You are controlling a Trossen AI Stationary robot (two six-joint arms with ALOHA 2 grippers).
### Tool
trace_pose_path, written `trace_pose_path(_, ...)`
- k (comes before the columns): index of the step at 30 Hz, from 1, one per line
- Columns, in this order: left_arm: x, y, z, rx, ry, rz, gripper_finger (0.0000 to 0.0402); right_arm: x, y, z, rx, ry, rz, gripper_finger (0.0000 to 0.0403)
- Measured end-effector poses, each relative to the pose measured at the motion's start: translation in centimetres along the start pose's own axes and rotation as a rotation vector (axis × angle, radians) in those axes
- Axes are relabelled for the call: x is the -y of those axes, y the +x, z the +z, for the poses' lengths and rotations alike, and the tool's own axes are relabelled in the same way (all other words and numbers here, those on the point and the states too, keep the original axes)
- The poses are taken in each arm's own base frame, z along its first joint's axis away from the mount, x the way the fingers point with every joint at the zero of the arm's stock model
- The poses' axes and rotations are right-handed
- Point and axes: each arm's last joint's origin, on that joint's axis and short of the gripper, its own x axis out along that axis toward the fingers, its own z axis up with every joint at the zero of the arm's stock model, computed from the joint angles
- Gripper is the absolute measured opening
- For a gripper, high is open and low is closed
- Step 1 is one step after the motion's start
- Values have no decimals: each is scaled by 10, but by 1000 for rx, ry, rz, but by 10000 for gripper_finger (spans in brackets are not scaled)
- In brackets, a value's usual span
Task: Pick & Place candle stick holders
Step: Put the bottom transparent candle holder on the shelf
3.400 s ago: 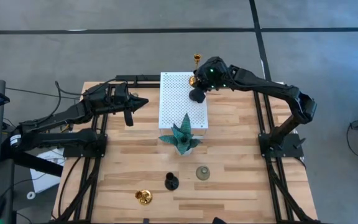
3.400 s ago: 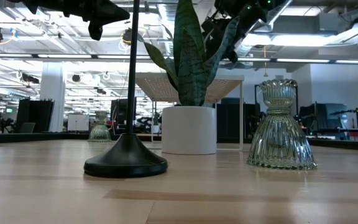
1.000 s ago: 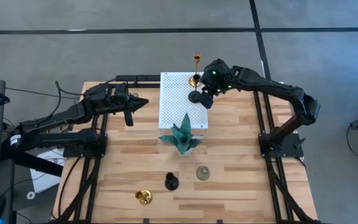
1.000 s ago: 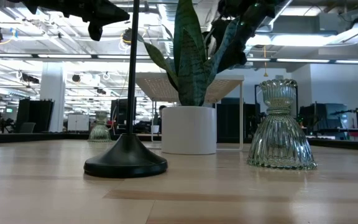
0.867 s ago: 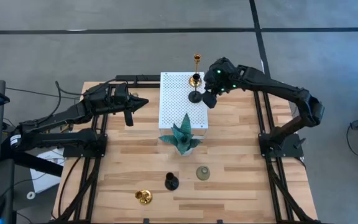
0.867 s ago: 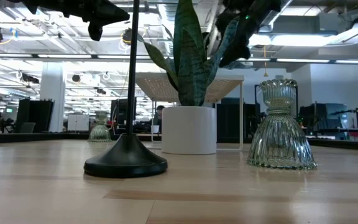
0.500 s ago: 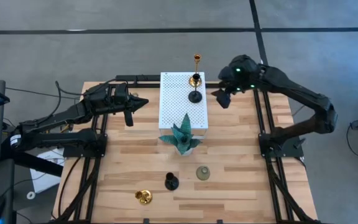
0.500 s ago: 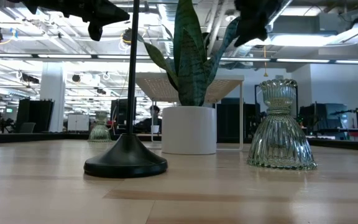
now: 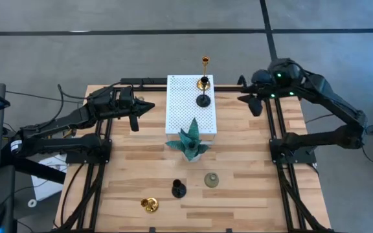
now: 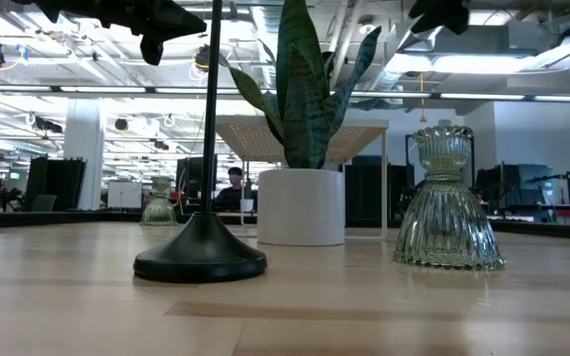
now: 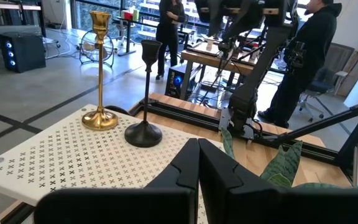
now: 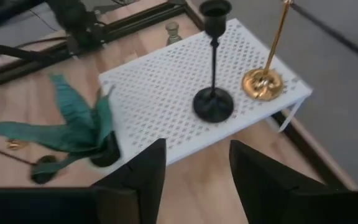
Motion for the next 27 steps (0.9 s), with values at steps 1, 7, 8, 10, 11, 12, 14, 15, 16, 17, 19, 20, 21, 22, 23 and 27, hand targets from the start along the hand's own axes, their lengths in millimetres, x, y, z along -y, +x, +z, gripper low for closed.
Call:
trace_pose_path(1,0,0,0,0,0,0,4,-1,-4,-2,-3,14,14,161)
trace_pose_path(7,0,0,0,0,0,0,4,-10,-16,-12,-41,18,125,138)
trace_pose_path(8,0,0,0,0,0,0,4,-11,-16,-12,-47,15,137,134)
trace_pose_path(10,0,0,0,0,0,0,4,-13,-16,-13,-49,8,149,128)
trace_pose_path(11,0,0,0,0,0,0,4,-14,-16,-12,-47,4,154,125)
trace_pose_path(12,0,0,0,0,0,0,4,-14,-15,-12,-47,4,157,123)
trace_pose_path(14,0,0,0,0,0,0,4,-15,-12,-11,-54,14,163,118)
trace_pose_path(15,0,0,0,1,0,0,4,-17,-11,-11,-60,35,167,116)
trace_pose_path(16,0,0,0,1,0,0,4,-18,-10,-11,-69,63,175,113)
trace_pose_path(17,0,0,0,1,0,0,4,-20,-8,-11,-78,86,182,111)
trace_pose_path(19,0,0,0,1,0,0,4,-24,-5,-11,-96,109,198,106)
trace_pose_path(20,0,0,0,0,0,0,4,-26,-5,-11,-105,109,209,103)
trace_pose_path(21,0,0,0,1,0,0,4,-30,-5,-12,-111,101,223,100)
trace_pose_path(22,0,0,0,0,-3,0,4,-33,-5,-12,-115,90,238,98)
trace_pose_path(23,0,0,0,1,-4,0,4,-36,-5,-13,-119,78,252,95)
trace_pose_path(27,0,0,0,0,-4,0,4,-50,-8,-16,-133,22,312,80)
